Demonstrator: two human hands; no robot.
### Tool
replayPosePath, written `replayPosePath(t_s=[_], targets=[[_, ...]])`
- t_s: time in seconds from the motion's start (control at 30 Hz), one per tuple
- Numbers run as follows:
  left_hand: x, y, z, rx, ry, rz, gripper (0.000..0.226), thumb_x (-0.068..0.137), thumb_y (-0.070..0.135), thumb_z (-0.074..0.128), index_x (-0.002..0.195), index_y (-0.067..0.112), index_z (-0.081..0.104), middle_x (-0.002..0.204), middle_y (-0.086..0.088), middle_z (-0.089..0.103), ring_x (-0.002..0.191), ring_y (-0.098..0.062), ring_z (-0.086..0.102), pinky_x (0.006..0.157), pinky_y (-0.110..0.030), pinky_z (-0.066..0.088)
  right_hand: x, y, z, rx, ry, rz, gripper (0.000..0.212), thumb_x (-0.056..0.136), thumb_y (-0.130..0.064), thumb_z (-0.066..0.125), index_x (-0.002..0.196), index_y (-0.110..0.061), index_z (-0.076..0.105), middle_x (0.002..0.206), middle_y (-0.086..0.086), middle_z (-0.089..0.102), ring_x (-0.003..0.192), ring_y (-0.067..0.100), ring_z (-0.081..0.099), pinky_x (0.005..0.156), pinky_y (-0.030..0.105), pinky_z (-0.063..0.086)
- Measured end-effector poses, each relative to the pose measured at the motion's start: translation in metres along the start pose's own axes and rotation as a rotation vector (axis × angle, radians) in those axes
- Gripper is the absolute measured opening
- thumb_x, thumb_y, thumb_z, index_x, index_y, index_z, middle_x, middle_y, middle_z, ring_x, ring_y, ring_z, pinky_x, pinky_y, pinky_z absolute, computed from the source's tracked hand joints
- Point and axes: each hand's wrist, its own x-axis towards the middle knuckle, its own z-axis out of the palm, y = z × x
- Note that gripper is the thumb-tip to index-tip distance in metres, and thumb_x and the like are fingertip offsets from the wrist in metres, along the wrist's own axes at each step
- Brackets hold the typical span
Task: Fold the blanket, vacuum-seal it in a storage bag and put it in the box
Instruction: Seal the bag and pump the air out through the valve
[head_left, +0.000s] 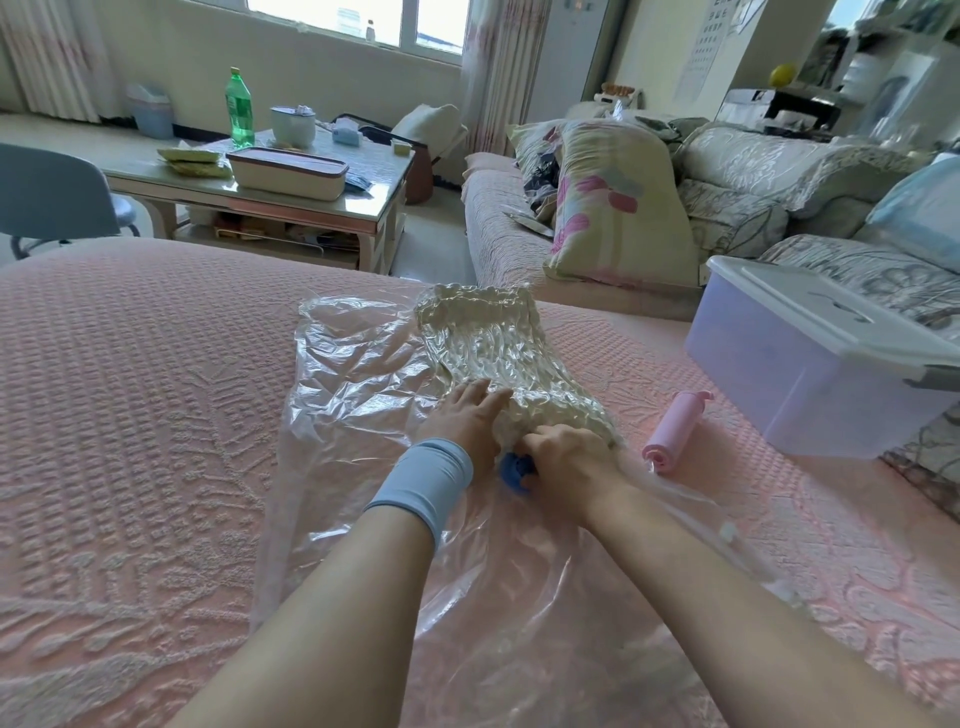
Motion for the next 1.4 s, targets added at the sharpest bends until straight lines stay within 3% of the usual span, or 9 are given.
replayPosePath(t_s=[0.13, 0.5, 0.6, 0.7, 0.8, 1.07, 1.27, 1.33, 1.4], targets=[[-0.002, 0.000, -0.001, 0.026, -0.026, 0.020, 0.077, 0.092, 0.036, 0.058, 0.150, 0.044, 0.008, 0.162, 0.011, 0.001, 0.149, -0.014, -0.001, 0.117, -0.051, 0.005, 0.000, 0.002, 0.001, 0.076, -0.019, -0.021, 0.027, 0.087, -0.033, 0.066, 0.114, -0.028, 0.069, 0.110, -0.006, 0.065, 0.102, 0.018, 0.063, 0.089, 0.032, 0.050], [-0.002, -0.002, -0.002, 0.137, -0.039, 0.054, 0.088, 0.090, 0.014, 0.058, 0.148, 0.052, 0.003, 0.162, 0.008, -0.003, 0.149, -0.018, 0.000, 0.116, -0.055, 0.014, -0.001, 0.006, -0.004, 0.101, 0.118, 0.045, 0.026, 0.085, -0.043, 0.063, 0.102, -0.023, 0.062, 0.102, -0.003, 0.066, 0.094, 0.021, 0.063, 0.080, 0.032, 0.048], [0.000, -0.007, -0.009, 0.211, -0.023, 0.096, 0.090, 0.087, 0.012, 0.063, 0.147, 0.052, 0.009, 0.161, 0.007, 0.005, 0.148, -0.020, 0.006, 0.116, -0.054, 0.024, 0.003, 0.015, -0.013, 0.200, 0.264, 0.155, 0.044, 0.084, -0.047, 0.064, 0.123, -0.027, 0.059, 0.126, 0.004, 0.055, 0.119, 0.027, 0.051, 0.098, 0.043, 0.044], [-0.003, -0.019, -0.020, 0.282, 0.029, 0.080, 0.089, 0.081, 0.005, 0.065, 0.143, 0.051, 0.019, 0.160, 0.006, 0.016, 0.146, -0.022, 0.016, 0.116, -0.045, 0.028, 0.002, 0.022, -0.015, 0.282, -0.050, 0.290, 0.075, 0.087, -0.050, 0.059, 0.152, -0.046, 0.022, 0.159, 0.004, 0.022, 0.149, 0.031, 0.019, 0.117, 0.057, 0.021], [-0.005, -0.025, -0.034, 0.315, 0.036, 0.016, 0.076, 0.078, 0.011, 0.067, 0.134, 0.050, 0.033, 0.152, 0.008, 0.031, 0.137, -0.023, 0.033, 0.106, -0.039, 0.038, -0.004, 0.017, -0.010, 0.340, -0.186, 0.221, 0.083, 0.090, -0.046, 0.059, 0.157, -0.044, 0.009, 0.158, 0.004, 0.026, 0.146, 0.030, 0.023, 0.118, 0.052, 0.029], [-0.005, 0.032, -0.035, 0.452, 0.077, -0.109, 0.056, 0.086, 0.047, 0.051, 0.136, 0.024, 0.042, 0.144, -0.007, 0.038, 0.134, -0.028, 0.034, 0.109, -0.045, 0.031, -0.022, 0.063, -0.017, 0.492, 0.018, 0.233, 0.053, 0.098, -0.041, 0.048, 0.150, -0.035, 0.037, 0.151, 0.003, 0.043, 0.137, 0.028, 0.040, 0.112, 0.047, 0.031], [0.008, 0.117, -0.013, 0.216, 0.173, 0.198, 0.043, 0.090, 0.028, 0.051, 0.133, 0.028, 0.046, 0.141, 0.000, 0.044, 0.130, -0.024, 0.039, 0.112, -0.044, 0.033, -0.046, 0.146, 0.011, 0.197, -0.227, 0.505, 0.062, 0.096, -0.063, 0.039, 0.154, -0.048, 0.021, 0.168, 0.006, -0.009, 0.152, 0.041, -0.006, 0.116, 0.066, 0.011], [0.012, 0.144, 0.003, 0.122, 0.116, 0.264, 0.041, 0.091, 0.024, 0.050, 0.132, 0.027, 0.048, 0.139, 0.001, 0.048, 0.127, -0.023, 0.044, 0.109, -0.041, 0.037, -0.056, 0.165, 0.017, 0.306, -0.267, 0.565, 0.068, 0.091, -0.070, 0.045, 0.152, -0.047, 0.026, 0.168, 0.006, -0.009, 0.152, 0.042, 0.002, 0.115, 0.063, 0.020], [0.017, 0.169, 0.022, 0.029, 0.031, 0.294, 0.038, 0.092, 0.021, 0.050, 0.129, 0.026, 0.051, 0.132, 0.002, 0.053, 0.121, -0.021, 0.050, 0.104, -0.035, 0.040, -0.066, 0.180, 0.019, 0.395, -0.200, 0.595, 0.066, 0.088, -0.067, 0.056, 0.144, -0.034, 0.042, 0.164, 0.013, 0.012, 0.146, 0.038, 0.027, 0.111, 0.053, 0.036]])
